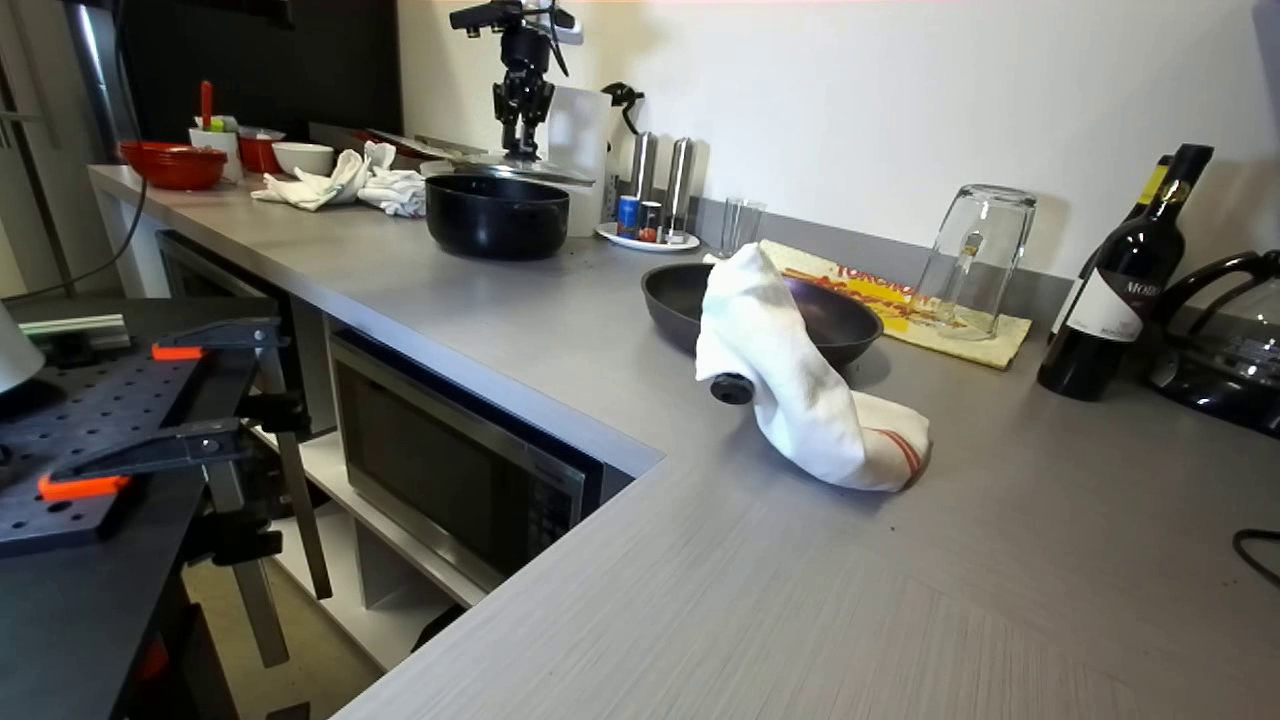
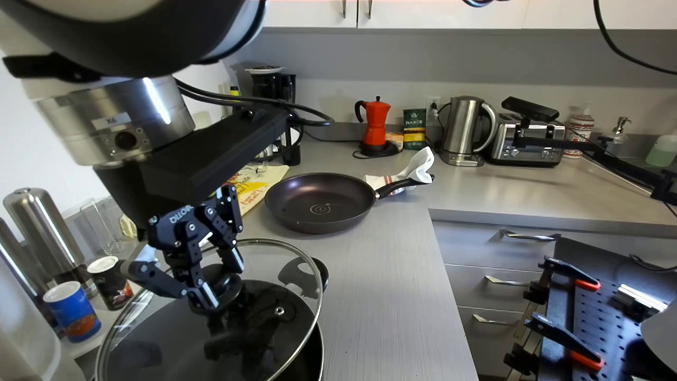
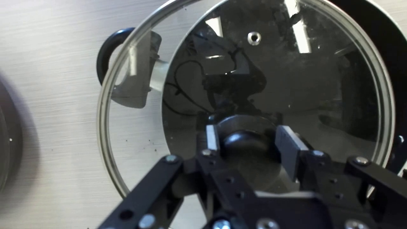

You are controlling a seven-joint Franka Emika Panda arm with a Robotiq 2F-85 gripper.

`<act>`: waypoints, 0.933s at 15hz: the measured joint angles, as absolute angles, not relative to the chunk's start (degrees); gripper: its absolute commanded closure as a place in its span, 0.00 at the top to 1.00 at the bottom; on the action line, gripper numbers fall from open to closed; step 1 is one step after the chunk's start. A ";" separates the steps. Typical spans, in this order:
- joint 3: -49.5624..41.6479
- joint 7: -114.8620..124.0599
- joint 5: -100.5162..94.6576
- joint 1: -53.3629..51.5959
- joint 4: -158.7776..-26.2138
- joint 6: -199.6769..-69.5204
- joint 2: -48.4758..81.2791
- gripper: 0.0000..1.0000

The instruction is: Move the lid closer to the pan

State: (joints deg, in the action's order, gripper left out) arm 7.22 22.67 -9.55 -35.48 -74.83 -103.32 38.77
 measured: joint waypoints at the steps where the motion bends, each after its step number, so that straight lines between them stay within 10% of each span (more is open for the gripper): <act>1: 7.06 22.67 -9.55 -35.22 -74.92 -103.33 38.63 0.23; 14: 6.10 22.68 -9.36 -28.55 -86.85 -108.93 30.29 0.23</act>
State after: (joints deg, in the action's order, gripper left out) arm 6.10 22.68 -9.36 -28.55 -86.85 -108.93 30.29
